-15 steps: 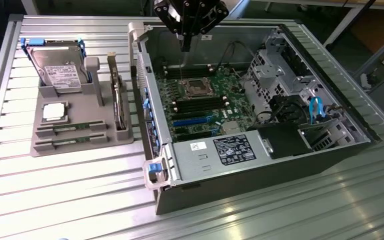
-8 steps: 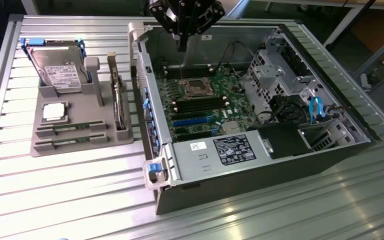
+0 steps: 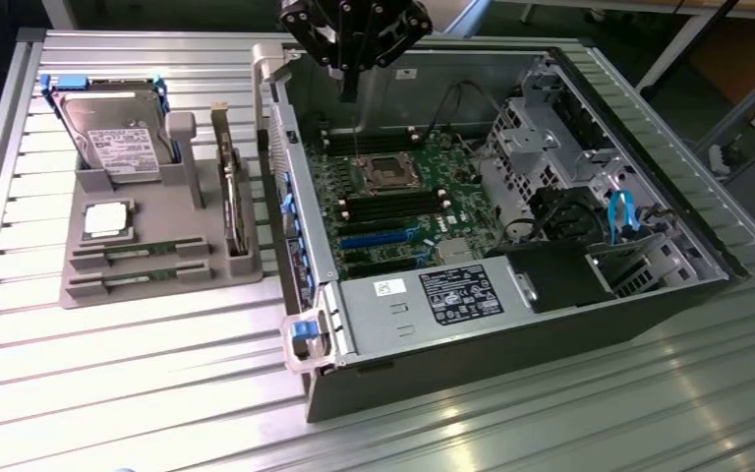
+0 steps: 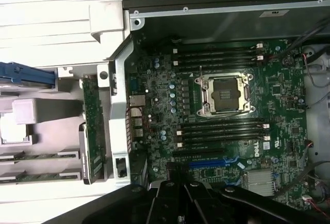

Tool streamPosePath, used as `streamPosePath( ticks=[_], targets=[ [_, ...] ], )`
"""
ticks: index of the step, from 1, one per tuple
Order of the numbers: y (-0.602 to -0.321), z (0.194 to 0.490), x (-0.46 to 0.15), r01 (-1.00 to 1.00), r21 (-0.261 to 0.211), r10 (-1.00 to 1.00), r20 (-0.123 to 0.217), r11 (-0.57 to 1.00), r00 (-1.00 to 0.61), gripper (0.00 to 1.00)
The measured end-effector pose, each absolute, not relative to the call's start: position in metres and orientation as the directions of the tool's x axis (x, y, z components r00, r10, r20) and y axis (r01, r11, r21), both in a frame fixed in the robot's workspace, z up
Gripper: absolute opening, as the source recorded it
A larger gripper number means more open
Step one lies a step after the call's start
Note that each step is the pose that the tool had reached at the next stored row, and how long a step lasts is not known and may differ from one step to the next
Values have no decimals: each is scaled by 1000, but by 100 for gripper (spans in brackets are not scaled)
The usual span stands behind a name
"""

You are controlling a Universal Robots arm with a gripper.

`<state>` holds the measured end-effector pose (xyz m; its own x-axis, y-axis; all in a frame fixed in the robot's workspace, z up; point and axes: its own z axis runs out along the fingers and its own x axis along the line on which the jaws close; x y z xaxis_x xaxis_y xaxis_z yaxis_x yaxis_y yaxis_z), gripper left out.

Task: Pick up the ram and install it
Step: 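Reach for the ram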

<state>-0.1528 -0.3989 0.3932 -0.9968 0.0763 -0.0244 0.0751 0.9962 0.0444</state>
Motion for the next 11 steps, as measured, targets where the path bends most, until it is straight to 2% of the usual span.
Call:
streamPosePath(
  ticks=[11],
  targets=[
    [-399, 393, -174, 75, 44, 76, -24, 996, -997, 9]
  ],
)
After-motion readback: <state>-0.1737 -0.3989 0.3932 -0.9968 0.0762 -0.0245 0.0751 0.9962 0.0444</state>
